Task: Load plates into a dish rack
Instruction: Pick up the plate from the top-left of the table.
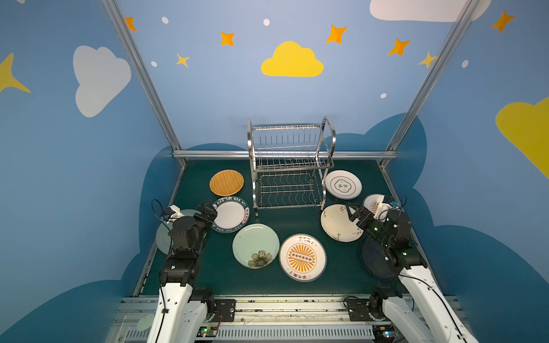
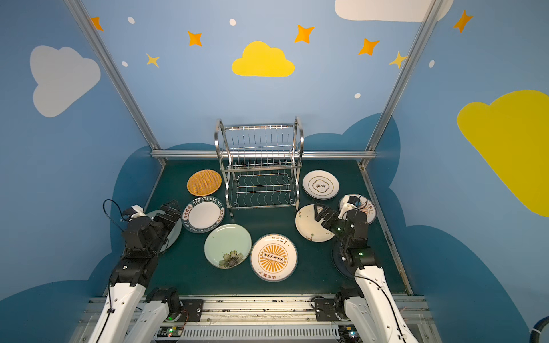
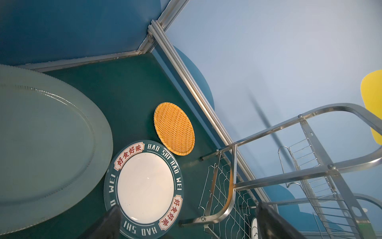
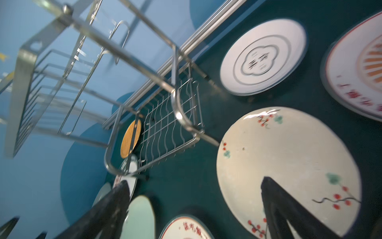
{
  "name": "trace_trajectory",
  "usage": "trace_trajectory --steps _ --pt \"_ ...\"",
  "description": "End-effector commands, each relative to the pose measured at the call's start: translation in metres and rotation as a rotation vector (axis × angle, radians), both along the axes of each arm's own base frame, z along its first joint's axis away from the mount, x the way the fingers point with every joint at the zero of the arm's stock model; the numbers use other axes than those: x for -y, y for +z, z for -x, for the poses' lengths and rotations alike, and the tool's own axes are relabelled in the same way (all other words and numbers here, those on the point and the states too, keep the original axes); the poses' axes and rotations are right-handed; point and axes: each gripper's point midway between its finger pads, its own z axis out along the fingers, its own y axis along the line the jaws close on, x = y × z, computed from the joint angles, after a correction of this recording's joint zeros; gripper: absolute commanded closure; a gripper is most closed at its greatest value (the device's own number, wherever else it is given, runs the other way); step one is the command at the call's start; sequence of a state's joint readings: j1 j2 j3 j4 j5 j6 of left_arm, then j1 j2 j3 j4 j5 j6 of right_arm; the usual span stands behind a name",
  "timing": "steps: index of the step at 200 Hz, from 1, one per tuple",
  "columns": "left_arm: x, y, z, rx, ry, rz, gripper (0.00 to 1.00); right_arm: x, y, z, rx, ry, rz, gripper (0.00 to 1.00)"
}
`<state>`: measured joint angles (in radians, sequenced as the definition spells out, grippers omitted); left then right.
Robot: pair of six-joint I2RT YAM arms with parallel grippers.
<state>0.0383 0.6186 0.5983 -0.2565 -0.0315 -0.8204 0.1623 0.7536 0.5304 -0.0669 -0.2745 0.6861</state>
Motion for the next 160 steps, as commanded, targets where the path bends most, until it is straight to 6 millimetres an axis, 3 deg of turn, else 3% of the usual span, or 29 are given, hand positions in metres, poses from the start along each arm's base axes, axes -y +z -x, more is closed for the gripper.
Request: trace_trajectory --steps 1,50,83,109,126,160 --pt "0.011 -0.01 -0.008 -0.08 -0.091 0.066 0.0 -0.042 0.023 0.019 0.127 0.229 -0.002 0.03" --pt "0.0 -0.021 -0.067 -0.17 -0.157 0.12 0.0 -0.096 0.026 0.051 0.278 0.468 0.058 0.03" --pt "-0.018 -0.035 -0.114 -0.236 -0.182 0.194 0.0 -0.128 0.005 0.072 0.311 0.607 0.128 0.03" --pt "-0.038 -0.059 -0.146 -0.323 -0.206 0.221 0.0 -0.147 -0.001 0.082 0.306 0.696 0.147 0.03" --pt "-0.047 -0.085 -0.163 -0.41 -0.279 0.223 0.0 -0.154 -0.001 0.087 0.292 0.731 0.139 0.03" --pt "-0.052 -0.117 -0.196 -0.406 -0.439 0.352 0.0 -0.155 -0.005 0.086 0.284 0.707 0.151 0.03"
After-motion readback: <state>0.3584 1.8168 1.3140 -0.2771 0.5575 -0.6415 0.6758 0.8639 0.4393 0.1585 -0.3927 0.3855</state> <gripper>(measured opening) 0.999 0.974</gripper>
